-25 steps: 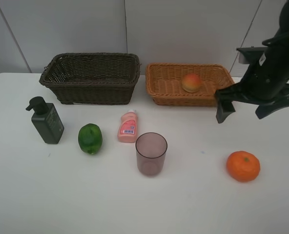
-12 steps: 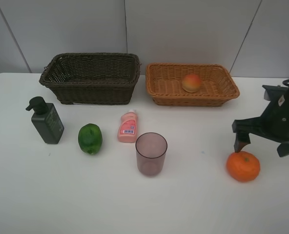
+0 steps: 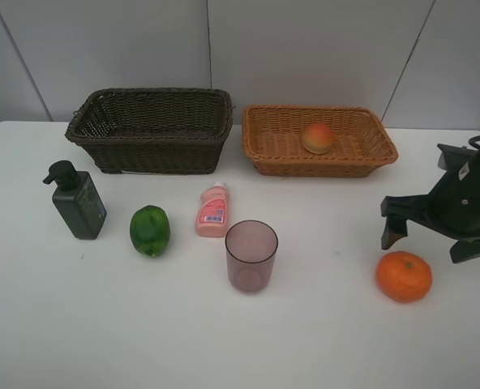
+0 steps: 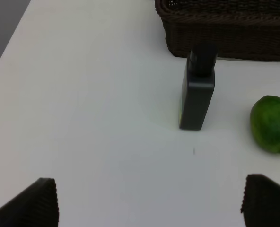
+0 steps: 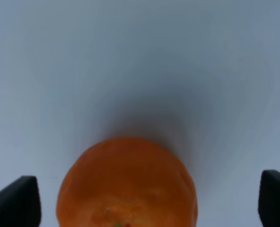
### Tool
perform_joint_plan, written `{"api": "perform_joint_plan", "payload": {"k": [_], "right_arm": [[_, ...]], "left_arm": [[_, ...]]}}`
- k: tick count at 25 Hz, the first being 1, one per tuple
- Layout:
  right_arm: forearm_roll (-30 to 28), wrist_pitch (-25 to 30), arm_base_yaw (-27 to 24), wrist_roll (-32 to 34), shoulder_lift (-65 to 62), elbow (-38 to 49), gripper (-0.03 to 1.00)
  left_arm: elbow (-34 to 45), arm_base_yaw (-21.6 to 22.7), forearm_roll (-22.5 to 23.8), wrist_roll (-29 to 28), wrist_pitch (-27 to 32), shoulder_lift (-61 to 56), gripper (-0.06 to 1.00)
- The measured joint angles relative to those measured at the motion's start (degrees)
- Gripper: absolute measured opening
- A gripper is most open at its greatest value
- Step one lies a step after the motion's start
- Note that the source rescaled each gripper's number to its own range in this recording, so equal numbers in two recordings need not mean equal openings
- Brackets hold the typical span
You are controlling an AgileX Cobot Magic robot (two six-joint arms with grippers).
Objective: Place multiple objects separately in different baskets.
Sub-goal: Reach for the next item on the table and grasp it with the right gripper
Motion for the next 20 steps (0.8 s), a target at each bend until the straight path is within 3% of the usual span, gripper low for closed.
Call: {"api": "perform_joint_plan", "payload": {"k": [20], "right_arm": [[2.7, -6.2, 1.3, 0.2, 6.9, 0.2, 1.0]], "left_arm": [[0.0, 0.0, 0.0, 0.0, 0.0, 0.0, 1.0]]}}
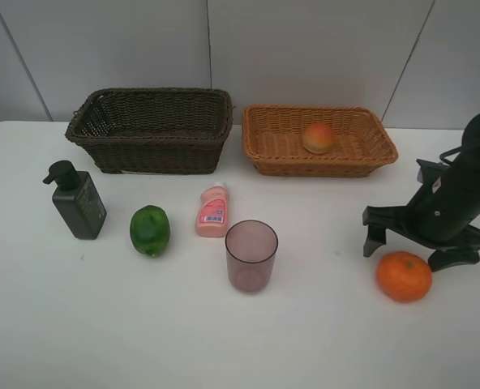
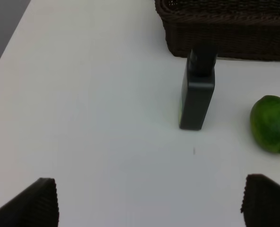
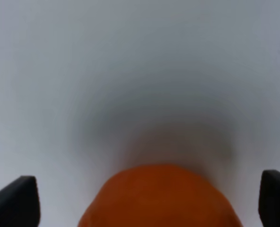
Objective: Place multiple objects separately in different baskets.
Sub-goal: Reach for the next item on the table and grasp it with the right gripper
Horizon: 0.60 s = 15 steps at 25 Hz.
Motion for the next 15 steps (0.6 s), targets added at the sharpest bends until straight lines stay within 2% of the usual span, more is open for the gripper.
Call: {"api": "perform_joint_plan", "payload": {"k": [8, 9, 11, 12, 14, 15], "right_arm": [[0.0, -0.2, 0.0, 0.0, 4.7, -0.1, 1.0], [0.0, -0.2, 0.0, 0.0, 5.1, -0.1, 0.97], [-0.2, -0.2, 0.4, 0.0, 5.3, -0.1, 0.83], [-0.2, -0.2, 0.6, 0.0, 5.4, -0.1, 0.71], [-0.1, -0.2, 0.6, 0.0, 5.6, -0.1, 0.39], [0.0, -0.2, 0.6, 0.0, 5.7, -0.1, 0.33]], "left_arm": [[0.0, 0.0, 0.0, 0.0, 0.0, 0.0, 1.0], [0.0, 0.0, 0.0, 0.0, 0.0, 0.0, 1.0], [0.0, 0.0, 0.0, 0.0, 0.0, 0.0, 1.0], [0.0, 0.0, 0.0, 0.0, 0.0, 0.0, 1.0], [0.0, 0.0, 0.0, 0.0, 0.0, 0.0, 1.0], [0.0, 0.0, 0.0, 0.0, 0.0, 0.0, 1.0]]}}
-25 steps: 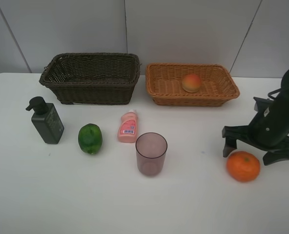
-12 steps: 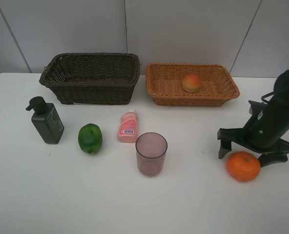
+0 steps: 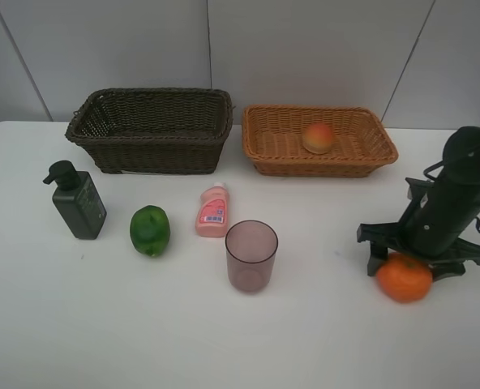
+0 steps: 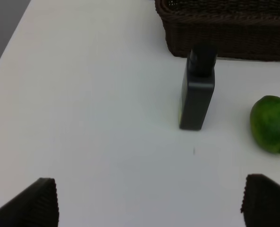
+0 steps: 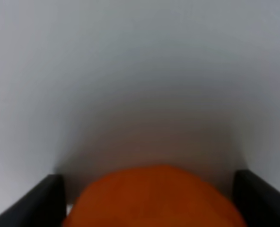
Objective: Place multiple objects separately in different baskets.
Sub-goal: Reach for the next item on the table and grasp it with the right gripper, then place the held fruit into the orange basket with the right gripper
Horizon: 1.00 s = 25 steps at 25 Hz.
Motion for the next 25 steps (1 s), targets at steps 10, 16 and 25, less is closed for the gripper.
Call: {"api": "perform_joint_plan", "payload": {"k": [10, 16, 25], "right_arm": [[0.2, 0.0, 0.0, 0.0, 0.0, 0.0, 0.33], [0.2, 0.0, 0.0, 0.0, 0.0, -0.1, 0.33], [0.3, 3.1, 0.1, -2.4, 0.5, -1.8, 0.33]], "left_arm": [[0.0, 0.0, 0.0, 0.0, 0.0, 0.0, 1.0], [0.0, 0.0, 0.0, 0.0, 0.0, 0.0, 1.0], [0.0, 0.0, 0.0, 0.0, 0.0, 0.0, 1.0]]}}
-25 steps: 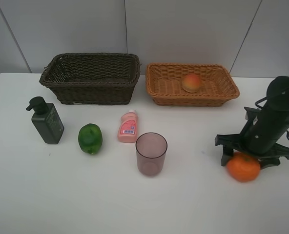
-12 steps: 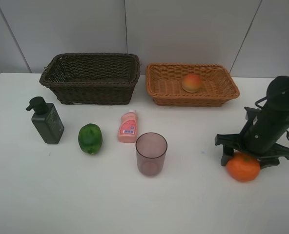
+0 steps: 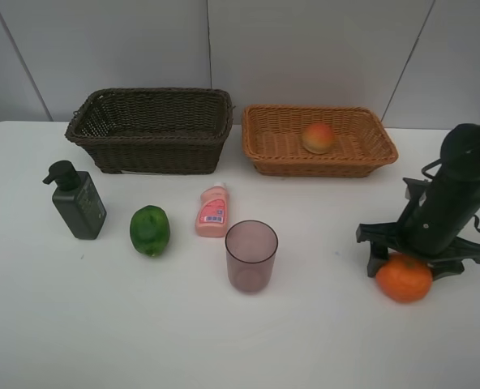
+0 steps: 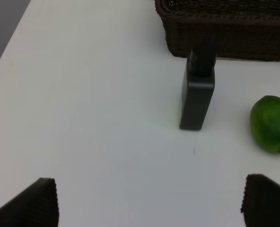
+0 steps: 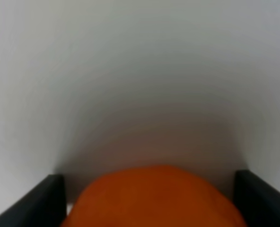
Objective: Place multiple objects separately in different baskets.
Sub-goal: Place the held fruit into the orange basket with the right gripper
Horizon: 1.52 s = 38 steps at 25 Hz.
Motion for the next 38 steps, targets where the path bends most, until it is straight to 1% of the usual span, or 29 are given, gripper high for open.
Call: {"api": "perform_joint_plan", "payload": {"k": [4, 6, 8, 11, 17, 23, 27, 32, 38], "right_arm": [[0.1, 7.7, 2.1, -5.9, 0.5, -4.2, 0.33], [0.3, 11.2, 3.4, -7.5, 0.5, -7.2, 0.33], [-0.1, 15.2, 5.2, -8.1, 0.5, -10.0, 0.33], [-1.6, 19.3, 7.8, -8.1, 0.5, -14.4, 0.33], [-2.3, 24.5, 11.7, -8.4, 0.5, -22.4, 0.33], [-2.5, 28.4, 12.6, -9.6, 0.5, -30.2, 0.33], [-3.3, 29.4, 12.6, -9.6, 0.5, -34.7, 0.33], [-5.7, 29.4, 12.6, -9.6, 0.5, -38.8, 0.33], [-7.6, 26.9, 12.3, -9.6, 3.2, -44.6, 0.33]], "left_arm": [[0.0, 0.0, 0.0, 0.0, 0.0, 0.0, 1.0], [0.0, 0.0, 0.0, 0.0, 0.0, 0.0, 1.0], [0.0, 0.0, 0.0, 0.0, 0.0, 0.0, 1.0], [0.0, 0.0, 0.0, 0.0, 0.0, 0.0, 1.0], [0.0, 0.0, 0.0, 0.0, 0.0, 0.0, 1.0], [0.0, 0.0, 0.0, 0.0, 0.0, 0.0, 1.0], [0.0, 0.0, 0.0, 0.0, 0.0, 0.0, 1.0], [0.0, 0.0, 0.0, 0.0, 0.0, 0.0, 1.0], [0.0, 0.0, 0.0, 0.0, 0.0, 0.0, 1.0]]}}
